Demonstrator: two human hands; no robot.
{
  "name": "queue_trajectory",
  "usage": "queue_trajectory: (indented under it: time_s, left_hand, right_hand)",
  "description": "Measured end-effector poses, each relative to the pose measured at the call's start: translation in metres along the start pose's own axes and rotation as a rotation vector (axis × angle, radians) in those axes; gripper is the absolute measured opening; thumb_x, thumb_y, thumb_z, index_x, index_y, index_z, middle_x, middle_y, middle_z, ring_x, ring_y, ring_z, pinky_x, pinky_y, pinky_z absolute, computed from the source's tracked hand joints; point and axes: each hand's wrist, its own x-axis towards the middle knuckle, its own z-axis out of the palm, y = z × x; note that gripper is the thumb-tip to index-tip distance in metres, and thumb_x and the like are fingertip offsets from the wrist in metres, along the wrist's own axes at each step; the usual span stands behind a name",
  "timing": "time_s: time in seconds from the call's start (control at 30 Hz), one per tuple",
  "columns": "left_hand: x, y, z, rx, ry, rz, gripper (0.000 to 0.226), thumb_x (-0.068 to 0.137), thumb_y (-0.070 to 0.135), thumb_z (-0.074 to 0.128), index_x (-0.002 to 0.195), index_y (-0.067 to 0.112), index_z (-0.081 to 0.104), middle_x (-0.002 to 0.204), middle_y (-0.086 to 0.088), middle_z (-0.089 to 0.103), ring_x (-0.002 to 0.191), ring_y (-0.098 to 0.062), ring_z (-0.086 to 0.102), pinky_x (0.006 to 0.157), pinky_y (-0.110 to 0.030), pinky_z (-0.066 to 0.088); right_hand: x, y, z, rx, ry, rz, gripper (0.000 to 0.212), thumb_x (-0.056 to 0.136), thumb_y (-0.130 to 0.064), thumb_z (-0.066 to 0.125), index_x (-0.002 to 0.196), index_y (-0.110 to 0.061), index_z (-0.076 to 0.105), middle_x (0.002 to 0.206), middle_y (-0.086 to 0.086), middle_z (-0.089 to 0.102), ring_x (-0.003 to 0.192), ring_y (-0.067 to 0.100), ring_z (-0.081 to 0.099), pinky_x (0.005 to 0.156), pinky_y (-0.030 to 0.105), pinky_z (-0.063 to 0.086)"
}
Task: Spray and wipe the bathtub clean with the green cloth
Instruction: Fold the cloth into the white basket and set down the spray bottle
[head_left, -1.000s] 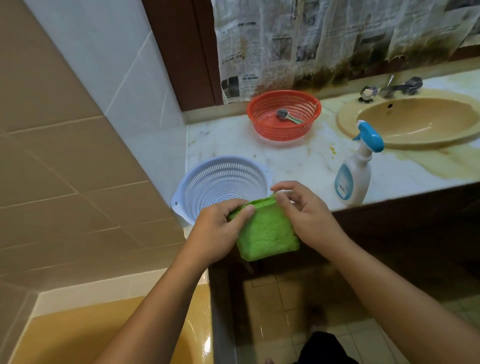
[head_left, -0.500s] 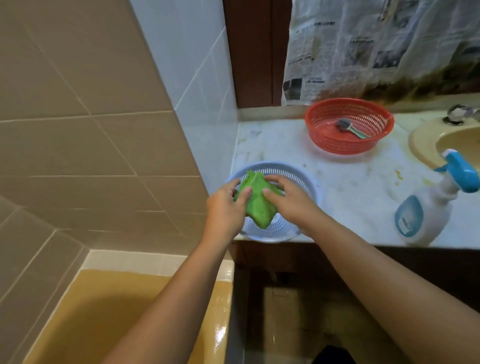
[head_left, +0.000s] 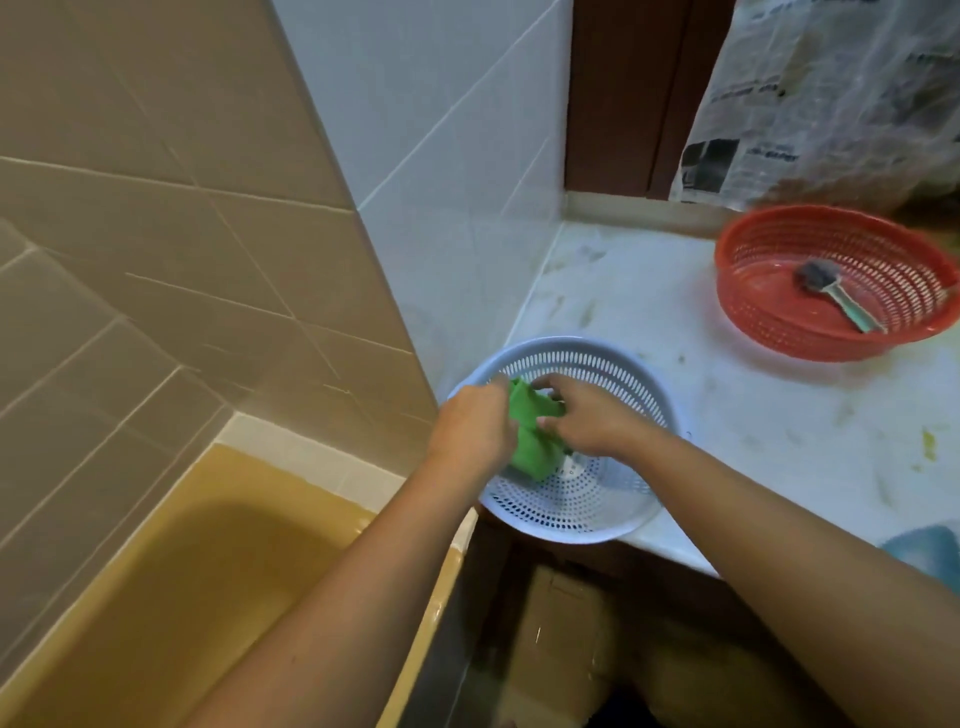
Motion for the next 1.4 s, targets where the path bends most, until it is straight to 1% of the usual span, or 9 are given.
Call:
queue_trajectory:
  time_s: [0.1,0.27,0.57,0.67,0.83,0.93,1.0,1.2,1.4]
  left_hand:
    - [0.006,0.012,0.000,0.063,-0.077,-0.107,0.033,0.101,0.016,0.059,0.132,0.010,0.051,0.120,-0.013,0.066,0.115,-0.035,0.064,0.081,-0.038,0.048]
    - [0.012,0.035,0.005,0.091,-0.209,-0.234,0.083,0.099,0.009,0.059,0.164,0.008,0.007,0.137,-0.016,0.062,0.124,-0.035,0.061,0.086,-0.042,0.051]
    - [0.006,0.044,0.011,0.126,-0.207,-0.297,0.094,0.095,0.011,0.065,0.166,0.012,0.003,0.138,-0.015,0.059,0.127,-0.035,0.058,0.086,-0.043,0.052]
    - [0.004,0.042,0.012,0.091,-0.171,-0.306,0.089,0.096,0.012,0.065,0.164,0.011,0.008,0.136,-0.015,0.059,0.126,-0.036,0.058,0.079,-0.042,0.048]
    - [0.008,0.031,0.006,-0.038,-0.136,-0.329,0.066,0.102,0.033,0.063,0.153,0.012,0.027,0.119,-0.010,0.066,0.111,-0.032,0.064,0.076,-0.039,0.045]
    - [0.007,0.032,-0.001,0.019,-0.096,-0.263,0.028,0.103,0.030,0.059,0.125,0.013,0.054,0.115,-0.008,0.068,0.108,-0.030,0.064,0.076,-0.037,0.044]
    - [0.004,0.032,-0.005,0.023,-0.060,-0.229,0.010,0.101,0.026,0.057,0.108,0.018,0.055,0.112,-0.007,0.067,0.107,-0.031,0.063,0.075,-0.036,0.044]
    - [-0.001,0.018,-0.004,0.050,-0.047,-0.162,0.013,0.102,0.021,0.057,0.094,0.019,0.046,0.109,-0.010,0.067,0.104,-0.034,0.064,0.074,-0.038,0.043]
    - [-0.006,-0.005,-0.006,-0.101,0.113,0.086,0.013,0.101,0.022,0.055,0.111,0.015,0.056,0.110,-0.009,0.065,0.101,-0.035,0.064,0.076,-0.040,0.045]
  right_hand:
    - [0.009,-0.001,-0.003,-0.151,-0.039,-0.035,0.051,0.101,-0.033,0.063,0.149,-0.028,0.046,0.136,0.007,0.065,0.089,0.019,0.067,0.058,0.025,0.046]
    - [0.020,-0.005,-0.002,-0.116,-0.074,0.013,0.053,0.098,-0.036,0.066,0.145,-0.023,0.046,0.133,0.012,0.063,0.109,0.030,0.066,0.086,0.046,0.060]
    - [0.033,0.007,0.003,0.014,-0.071,0.043,0.015,0.097,-0.037,0.066,0.094,-0.022,0.065,0.103,0.011,0.073,0.091,0.026,0.069,0.077,0.037,0.058]
    - [0.032,0.009,-0.002,0.086,-0.096,-0.017,0.011,0.099,-0.030,0.065,0.094,-0.020,0.064,0.095,0.008,0.072,0.083,0.025,0.070,0.066,0.035,0.056]
    - [0.027,0.021,-0.012,0.191,-0.109,-0.032,0.009,0.103,-0.027,0.062,0.097,-0.020,0.062,0.094,0.005,0.071,0.085,0.024,0.066,0.081,0.045,0.057]
    - [0.025,0.022,-0.015,0.231,-0.085,-0.027,0.008,0.102,-0.026,0.064,0.096,-0.020,0.064,0.097,0.002,0.071,0.089,0.022,0.066,0.086,0.044,0.056]
    - [0.023,0.018,-0.015,0.276,-0.065,-0.020,0.005,0.102,-0.023,0.065,0.098,-0.019,0.065,0.098,0.000,0.071,0.091,0.021,0.066,0.084,0.040,0.055]
    - [0.016,0.004,-0.009,0.154,-0.003,-0.025,0.033,0.098,-0.023,0.070,0.131,-0.028,0.066,0.124,-0.005,0.070,0.111,0.016,0.066,0.101,0.043,0.055]
    - [-0.024,-0.009,-0.009,-0.025,0.146,-0.001,0.044,0.106,-0.028,0.057,0.149,-0.019,0.054,0.150,-0.003,0.057,0.137,0.018,0.052,0.113,0.033,0.041]
